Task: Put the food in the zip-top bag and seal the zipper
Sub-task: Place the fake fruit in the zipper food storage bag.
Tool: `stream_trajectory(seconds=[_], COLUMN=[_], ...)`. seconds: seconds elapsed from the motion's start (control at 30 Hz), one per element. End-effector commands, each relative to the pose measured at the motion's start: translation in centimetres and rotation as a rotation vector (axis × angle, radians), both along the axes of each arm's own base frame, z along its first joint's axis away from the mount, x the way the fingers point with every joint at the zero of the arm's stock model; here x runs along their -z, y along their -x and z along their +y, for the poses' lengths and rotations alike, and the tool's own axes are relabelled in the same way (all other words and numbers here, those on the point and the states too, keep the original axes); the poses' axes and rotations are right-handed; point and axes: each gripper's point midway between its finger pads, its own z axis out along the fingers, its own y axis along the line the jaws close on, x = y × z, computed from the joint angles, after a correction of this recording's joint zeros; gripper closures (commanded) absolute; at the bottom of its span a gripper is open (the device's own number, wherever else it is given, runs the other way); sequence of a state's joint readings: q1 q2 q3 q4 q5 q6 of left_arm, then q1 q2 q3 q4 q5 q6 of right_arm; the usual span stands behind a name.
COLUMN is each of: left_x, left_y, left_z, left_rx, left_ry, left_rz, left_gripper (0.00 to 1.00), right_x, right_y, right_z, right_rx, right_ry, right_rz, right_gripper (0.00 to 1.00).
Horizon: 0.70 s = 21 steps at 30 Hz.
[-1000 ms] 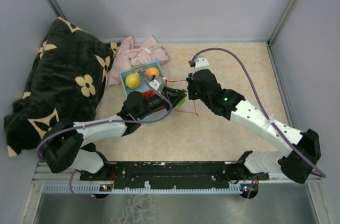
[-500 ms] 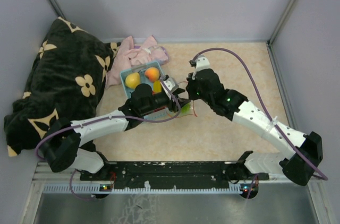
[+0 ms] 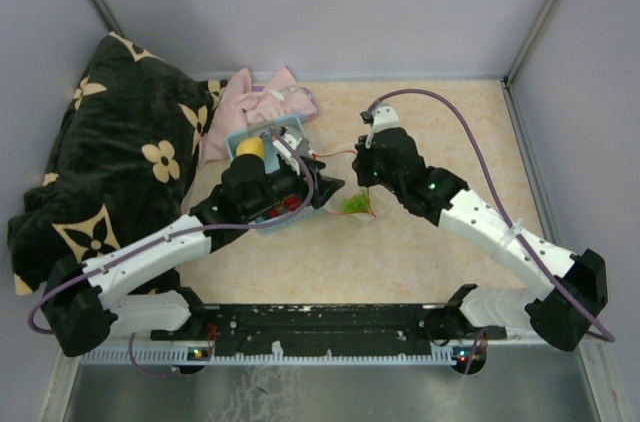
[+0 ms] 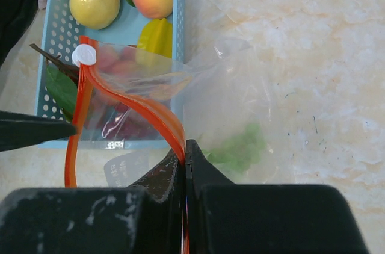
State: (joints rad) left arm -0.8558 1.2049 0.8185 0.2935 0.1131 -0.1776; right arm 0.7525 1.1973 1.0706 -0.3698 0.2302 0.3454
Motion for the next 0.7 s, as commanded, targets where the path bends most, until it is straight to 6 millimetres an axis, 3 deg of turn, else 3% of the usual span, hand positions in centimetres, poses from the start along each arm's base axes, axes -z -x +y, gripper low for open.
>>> stream_trajectory(seconds=[0.0, 0.17, 0.43, 0.67], left_x=[-2.2, -2.8, 1.0, 3.8], left_y=[1.1, 0.6, -2.9, -6.6], left_z=[2.4, 5.3, 9.8, 14.5], left_rx=[-0.075, -0.209, -0.477, -0.648], left_ry=[0.063, 0.045, -0.059, -0.041], left_rz=[0.073, 0.081, 0.174, 0.280], left_gripper=[0.26, 0.22, 0.19, 0.18], right_x=[-2.3, -2.2, -2.7, -2.5], right_y=[-0.6, -0.9, -1.1, -1.1], right_z=[-0.4, -1.5, -2.5, -2.7], right_rx=[0.027, 0.068, 0.091, 0.091], right_ry=[-0.069, -0.023, 0.025, 0.039], right_rz=[-0.060, -0.074, -0.095, -0.091], right_gripper=[1.00, 1.00, 1.00, 1.00])
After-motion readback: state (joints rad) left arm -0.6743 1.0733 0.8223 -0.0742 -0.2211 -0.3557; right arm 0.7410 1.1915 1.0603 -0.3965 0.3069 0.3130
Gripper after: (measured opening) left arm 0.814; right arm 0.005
